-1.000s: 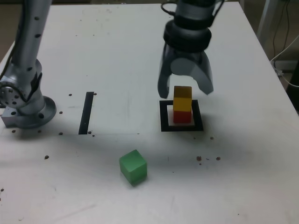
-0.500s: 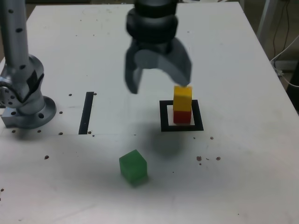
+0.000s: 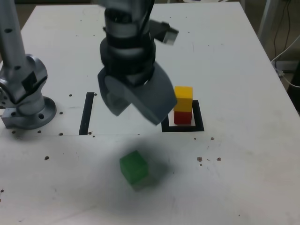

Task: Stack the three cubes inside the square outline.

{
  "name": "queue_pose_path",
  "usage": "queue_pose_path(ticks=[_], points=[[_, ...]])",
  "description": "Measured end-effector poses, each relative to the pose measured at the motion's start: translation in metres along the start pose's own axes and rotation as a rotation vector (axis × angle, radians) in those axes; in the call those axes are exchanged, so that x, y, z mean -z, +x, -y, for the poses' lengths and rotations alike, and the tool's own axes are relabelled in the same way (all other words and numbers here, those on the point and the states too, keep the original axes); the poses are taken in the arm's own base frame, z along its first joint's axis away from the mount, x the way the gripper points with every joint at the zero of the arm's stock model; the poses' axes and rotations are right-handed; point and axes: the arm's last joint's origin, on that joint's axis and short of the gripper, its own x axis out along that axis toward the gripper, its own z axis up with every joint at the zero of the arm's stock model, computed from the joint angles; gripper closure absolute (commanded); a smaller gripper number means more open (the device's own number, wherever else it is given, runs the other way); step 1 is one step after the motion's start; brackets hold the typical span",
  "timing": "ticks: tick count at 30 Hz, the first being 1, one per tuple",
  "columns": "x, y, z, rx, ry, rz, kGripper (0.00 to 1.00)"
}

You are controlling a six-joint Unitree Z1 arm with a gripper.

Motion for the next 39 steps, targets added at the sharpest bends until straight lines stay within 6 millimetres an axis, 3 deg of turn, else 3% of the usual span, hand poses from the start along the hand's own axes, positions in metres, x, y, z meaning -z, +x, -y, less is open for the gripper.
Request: queue_pose_path(ticks=[10,21,27,35,39], points=[[0.002,0.02,0.029,-0.016,0.11,-0.023,0.0],[-0.021,0.033,0.063,-0.008,0.197,-0.029,0.01],[-0.036,0.045,0.068,-0.001,0.209,-0.065,0.04],[-0.059,0.055,0.069,-0.001,0.214,-0.104,0.19],[-0.065,0.059,0.068,0.0,0.213,-0.121,0.35]])
